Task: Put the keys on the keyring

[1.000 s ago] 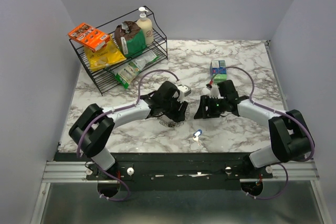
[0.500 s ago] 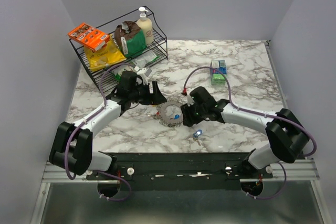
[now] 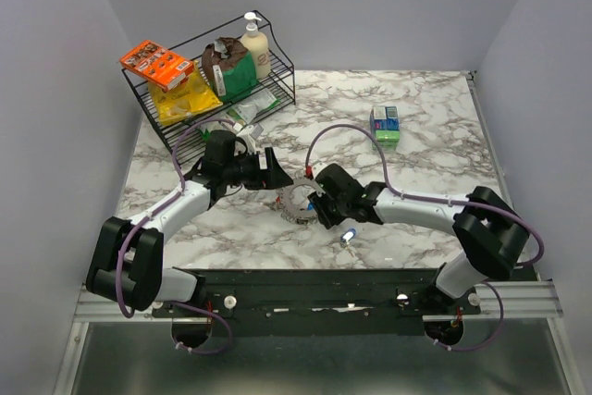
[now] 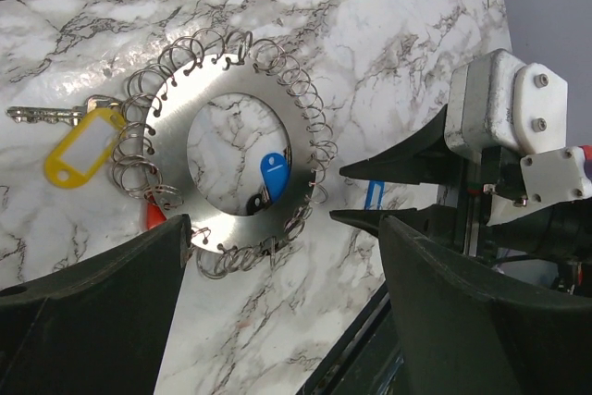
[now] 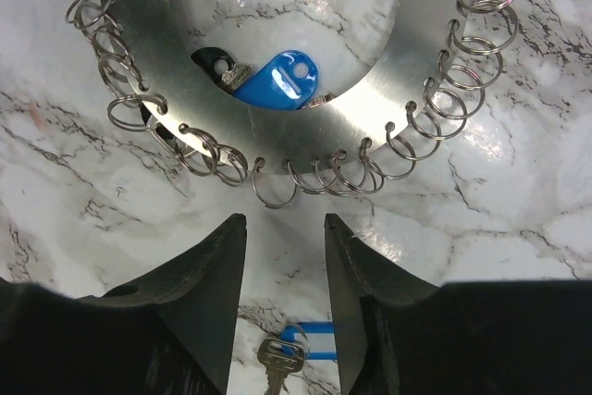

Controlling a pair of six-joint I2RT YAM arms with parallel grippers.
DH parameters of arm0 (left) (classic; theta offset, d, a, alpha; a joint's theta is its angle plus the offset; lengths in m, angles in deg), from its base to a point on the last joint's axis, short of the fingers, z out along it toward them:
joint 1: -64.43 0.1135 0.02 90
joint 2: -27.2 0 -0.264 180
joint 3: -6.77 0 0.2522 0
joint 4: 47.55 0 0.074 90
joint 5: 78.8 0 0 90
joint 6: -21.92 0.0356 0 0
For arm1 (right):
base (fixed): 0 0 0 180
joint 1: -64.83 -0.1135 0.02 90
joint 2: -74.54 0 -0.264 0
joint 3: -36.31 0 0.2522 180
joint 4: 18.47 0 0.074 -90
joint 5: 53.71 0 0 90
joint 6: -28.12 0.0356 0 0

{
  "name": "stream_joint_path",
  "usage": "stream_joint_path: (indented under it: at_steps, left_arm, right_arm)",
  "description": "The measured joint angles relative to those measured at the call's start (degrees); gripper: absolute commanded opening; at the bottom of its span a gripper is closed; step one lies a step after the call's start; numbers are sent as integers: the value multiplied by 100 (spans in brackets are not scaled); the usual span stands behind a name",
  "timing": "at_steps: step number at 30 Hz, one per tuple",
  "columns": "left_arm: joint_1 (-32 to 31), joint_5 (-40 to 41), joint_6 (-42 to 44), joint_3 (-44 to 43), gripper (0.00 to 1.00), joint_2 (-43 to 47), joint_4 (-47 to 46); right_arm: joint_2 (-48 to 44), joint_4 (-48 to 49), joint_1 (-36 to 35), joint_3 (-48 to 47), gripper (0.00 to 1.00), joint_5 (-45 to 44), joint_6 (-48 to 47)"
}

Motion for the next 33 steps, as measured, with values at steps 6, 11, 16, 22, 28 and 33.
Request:
stream_joint_path:
  at_steps: [6,11,16,22,28,33]
  left_arm:
    - [0,-35,-13,79,91,0,-55]
    - [0,-52,-13,85,91,0,-81]
    - [0,-59,-15,90,91,0,-81]
    - [0,-63,-11,142,91,22,-76]
    - [0,-61,-7,160,91,48,-70]
    - [0,-59,31,162,91,81,-26]
  right_arm:
    - [195,74,-136,-85,43,-127,-70]
    - [369,140,-199,-122,36,-232,-85]
    - [625,140,-247,-317,22,-529,-79]
    - [704,157,-273,-389,3,-787,-72]
    - [704,116,-280,-400,1,-866,-81]
    - [603,-4,-280,-402,1,-824,-101]
